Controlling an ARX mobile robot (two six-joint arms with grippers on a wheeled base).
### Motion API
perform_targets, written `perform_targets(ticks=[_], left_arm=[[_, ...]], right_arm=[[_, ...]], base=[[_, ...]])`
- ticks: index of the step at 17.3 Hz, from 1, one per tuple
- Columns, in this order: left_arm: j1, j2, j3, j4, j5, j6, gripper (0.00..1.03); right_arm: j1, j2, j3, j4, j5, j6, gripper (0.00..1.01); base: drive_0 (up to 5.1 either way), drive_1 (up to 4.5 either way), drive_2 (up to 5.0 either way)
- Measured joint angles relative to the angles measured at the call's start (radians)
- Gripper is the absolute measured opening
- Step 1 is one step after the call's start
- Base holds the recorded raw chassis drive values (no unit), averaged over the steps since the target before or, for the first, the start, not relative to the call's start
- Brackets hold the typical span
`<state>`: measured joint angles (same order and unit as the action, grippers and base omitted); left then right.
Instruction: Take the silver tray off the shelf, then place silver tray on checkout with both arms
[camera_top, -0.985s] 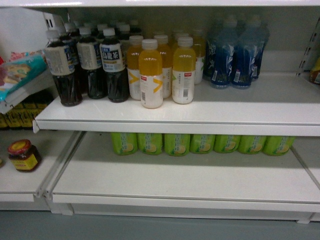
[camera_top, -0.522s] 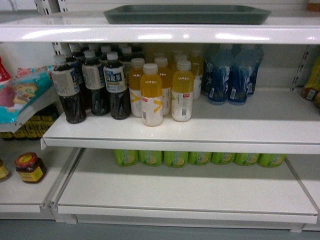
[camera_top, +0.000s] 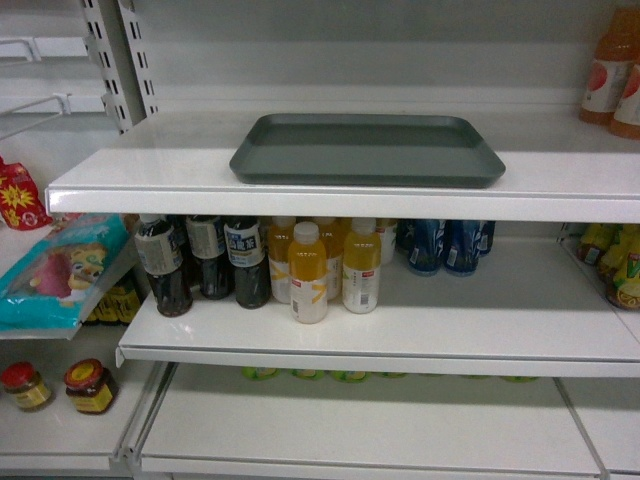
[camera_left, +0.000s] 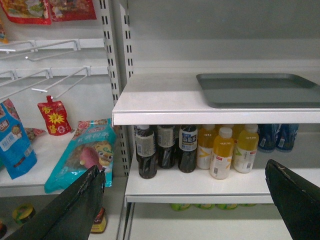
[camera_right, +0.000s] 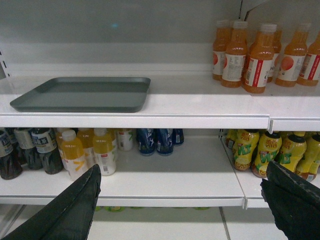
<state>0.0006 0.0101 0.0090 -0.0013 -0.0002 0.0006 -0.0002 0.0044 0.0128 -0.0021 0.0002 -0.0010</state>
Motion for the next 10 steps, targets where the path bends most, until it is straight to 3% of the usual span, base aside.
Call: perform_targets(ticks=[8, 10], left_arm=[[0.0, 0.0, 0.0, -0.003, 0.0, 0.0, 0.98], [0.0, 0.0, 0.0, -0.002, 0.0, 0.0, 0.98]], right_arm=[[0.0, 0.0, 0.0, -0.001, 0.0, 0.0, 0.98], [0.0, 0.0, 0.0, -0.002, 0.0, 0.0, 0.98]], base=[[0.0, 0.0, 0.0], [0.1, 4.35, -4.2]])
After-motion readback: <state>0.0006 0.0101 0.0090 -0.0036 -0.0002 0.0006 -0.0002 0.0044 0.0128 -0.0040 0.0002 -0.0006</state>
